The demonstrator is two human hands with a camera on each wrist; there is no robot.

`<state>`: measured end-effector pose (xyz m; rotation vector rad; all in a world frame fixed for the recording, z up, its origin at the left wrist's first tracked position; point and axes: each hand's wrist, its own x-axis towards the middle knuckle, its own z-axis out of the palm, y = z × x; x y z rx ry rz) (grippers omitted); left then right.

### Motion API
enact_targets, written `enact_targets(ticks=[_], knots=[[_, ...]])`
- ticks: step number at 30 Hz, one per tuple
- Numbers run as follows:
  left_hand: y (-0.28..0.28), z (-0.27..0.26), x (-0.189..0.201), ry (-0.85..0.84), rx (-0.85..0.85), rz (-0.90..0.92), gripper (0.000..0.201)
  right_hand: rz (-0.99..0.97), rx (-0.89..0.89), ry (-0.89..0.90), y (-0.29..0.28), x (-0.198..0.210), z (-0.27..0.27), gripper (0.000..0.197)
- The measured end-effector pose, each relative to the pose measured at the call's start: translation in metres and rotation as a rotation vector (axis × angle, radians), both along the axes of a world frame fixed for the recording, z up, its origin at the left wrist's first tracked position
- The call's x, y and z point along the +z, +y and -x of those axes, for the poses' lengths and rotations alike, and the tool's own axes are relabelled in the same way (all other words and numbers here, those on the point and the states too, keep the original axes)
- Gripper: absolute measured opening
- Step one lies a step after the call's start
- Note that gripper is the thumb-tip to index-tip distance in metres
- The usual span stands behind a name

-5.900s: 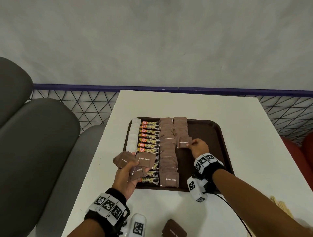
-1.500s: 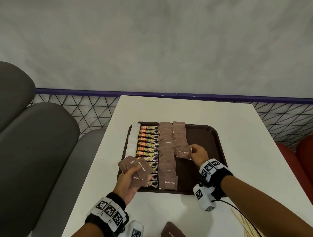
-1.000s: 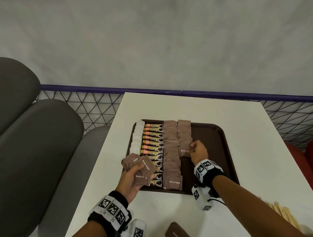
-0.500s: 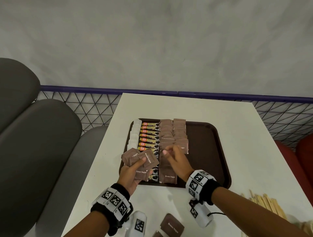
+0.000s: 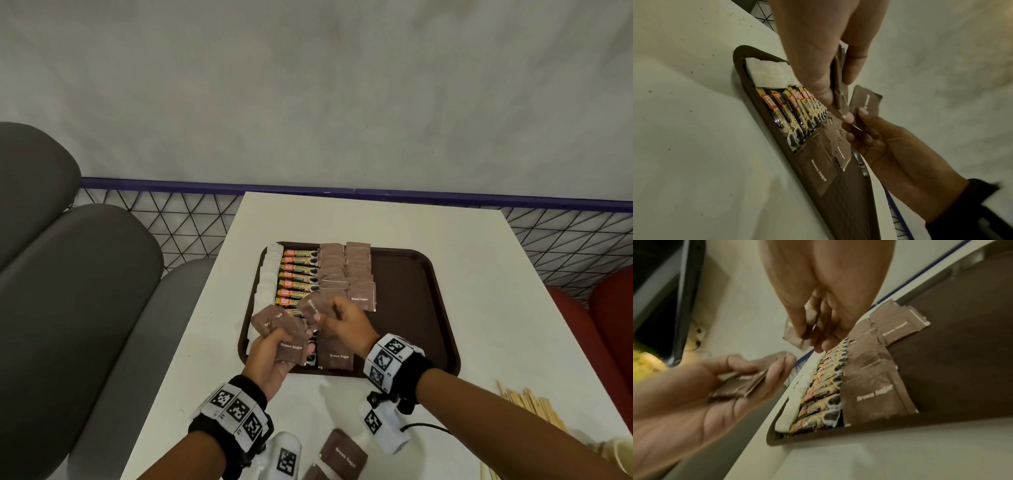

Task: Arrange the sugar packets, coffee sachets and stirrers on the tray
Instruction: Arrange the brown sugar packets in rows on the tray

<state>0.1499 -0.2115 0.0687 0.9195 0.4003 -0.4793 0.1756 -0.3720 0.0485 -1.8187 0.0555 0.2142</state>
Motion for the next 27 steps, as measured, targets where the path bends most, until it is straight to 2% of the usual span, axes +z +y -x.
enact_targets(ticks=[3, 6, 11, 15, 22, 27], knots=[[0.003, -0.001, -0.001, 0.015, 0.007, -0.016, 0.026, 0.015, -0.194, 0.023, -0.019, -0.001, -0.01, 0.018], [0.007, 0.0, -0.002, 0.014, 0.018, -0.03, 0.022, 0.13, -0.312, 0.039, -0.046, -0.003, -0.018, 0.017], [0.013, 0.0, -0.006, 0.032, 0.01, -0.11, 0.018, 0.324, -0.282, 0.124, -0.079, -0.01, -0.023, 0.006], [0.014, -0.003, -0.006, 0.055, 0.02, -0.112, 0.013, 0.449, -0.273, 0.181, -0.086, -0.02, -0.027, 0.017], [0.014, -0.008, -0.005, 0.052, -0.018, -0.062, 0.019, 0.519, -0.326, 0.271, -0.081, -0.035, -0.037, 0.016], [0.016, -0.01, -0.012, 0.055, -0.037, -0.093, 0.019, 0.581, -0.354, 0.297, -0.08, -0.044, -0.042, 0.029]])
